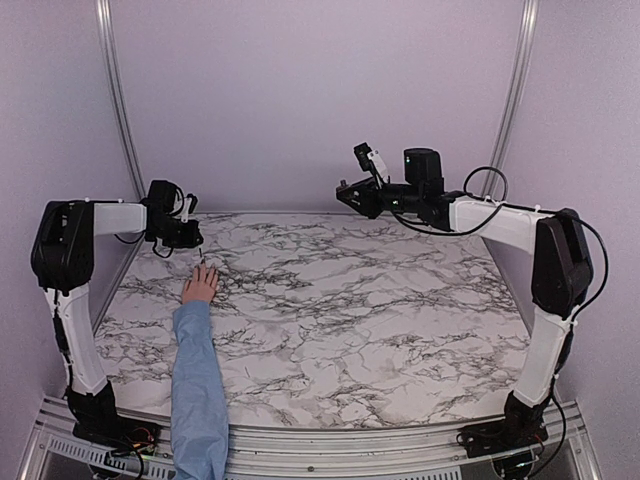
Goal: Paint the nails
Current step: Paint the nail polish on the nail.
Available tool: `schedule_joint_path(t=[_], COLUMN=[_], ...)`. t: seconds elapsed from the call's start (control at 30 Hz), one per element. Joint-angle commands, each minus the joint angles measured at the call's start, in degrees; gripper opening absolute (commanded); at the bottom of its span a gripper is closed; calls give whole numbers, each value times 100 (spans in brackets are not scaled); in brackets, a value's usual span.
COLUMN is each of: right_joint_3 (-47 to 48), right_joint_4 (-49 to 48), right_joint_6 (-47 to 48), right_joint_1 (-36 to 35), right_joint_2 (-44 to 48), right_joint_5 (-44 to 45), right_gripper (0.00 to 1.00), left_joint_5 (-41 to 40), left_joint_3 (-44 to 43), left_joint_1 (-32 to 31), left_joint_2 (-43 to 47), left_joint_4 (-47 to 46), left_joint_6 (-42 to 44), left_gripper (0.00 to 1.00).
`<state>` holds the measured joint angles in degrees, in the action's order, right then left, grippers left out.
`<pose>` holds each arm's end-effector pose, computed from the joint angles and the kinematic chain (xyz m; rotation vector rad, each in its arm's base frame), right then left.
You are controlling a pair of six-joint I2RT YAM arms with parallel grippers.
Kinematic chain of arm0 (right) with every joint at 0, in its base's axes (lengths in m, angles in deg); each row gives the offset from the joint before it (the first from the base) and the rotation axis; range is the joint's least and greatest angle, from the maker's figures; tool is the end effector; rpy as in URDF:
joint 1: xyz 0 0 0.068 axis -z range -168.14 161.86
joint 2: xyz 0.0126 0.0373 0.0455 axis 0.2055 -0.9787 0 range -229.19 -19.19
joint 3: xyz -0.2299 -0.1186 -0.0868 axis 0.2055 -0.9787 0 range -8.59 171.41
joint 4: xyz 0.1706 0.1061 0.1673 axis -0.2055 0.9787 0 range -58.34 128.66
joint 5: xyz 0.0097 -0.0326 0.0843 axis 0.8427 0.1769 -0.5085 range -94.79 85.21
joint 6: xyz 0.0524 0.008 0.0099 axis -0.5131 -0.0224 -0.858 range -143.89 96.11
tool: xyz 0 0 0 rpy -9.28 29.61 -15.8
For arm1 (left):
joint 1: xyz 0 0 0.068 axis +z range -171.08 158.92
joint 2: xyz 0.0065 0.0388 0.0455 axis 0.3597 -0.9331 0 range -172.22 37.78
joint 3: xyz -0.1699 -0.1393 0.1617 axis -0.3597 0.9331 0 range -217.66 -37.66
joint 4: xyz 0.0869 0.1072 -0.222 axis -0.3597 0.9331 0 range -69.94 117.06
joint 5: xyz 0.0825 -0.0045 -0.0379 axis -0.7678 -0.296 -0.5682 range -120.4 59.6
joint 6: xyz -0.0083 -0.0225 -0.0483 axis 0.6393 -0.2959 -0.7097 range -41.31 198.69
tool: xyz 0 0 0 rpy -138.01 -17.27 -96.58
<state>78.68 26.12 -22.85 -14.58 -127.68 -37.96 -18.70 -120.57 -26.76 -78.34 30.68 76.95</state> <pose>0.3976 0.2194 0.3031 -0.8384 1.6846 0.8390 0.4496 -0.0521 0.1911 0.1820 2.3283 -0.3029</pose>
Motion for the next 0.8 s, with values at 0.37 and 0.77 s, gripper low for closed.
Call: schedule_joint_path(t=[0.37, 0.77], right_joint_3=[7, 71], right_joint_4=[-160, -139], right_joint_6=[-60, -51], right_joint_1=[42, 43], right_joint_2=[263, 180], right_joint_5=[-76, -58], right_gripper=[0, 0], left_joint_5=[172, 29], left_joint_3=[154, 85], left_joint_1=[-74, -66], left_joint_2=[98, -67], left_joint_4=[-68, -55], left_joint_6=[-8, -11], left_gripper=[0, 0])
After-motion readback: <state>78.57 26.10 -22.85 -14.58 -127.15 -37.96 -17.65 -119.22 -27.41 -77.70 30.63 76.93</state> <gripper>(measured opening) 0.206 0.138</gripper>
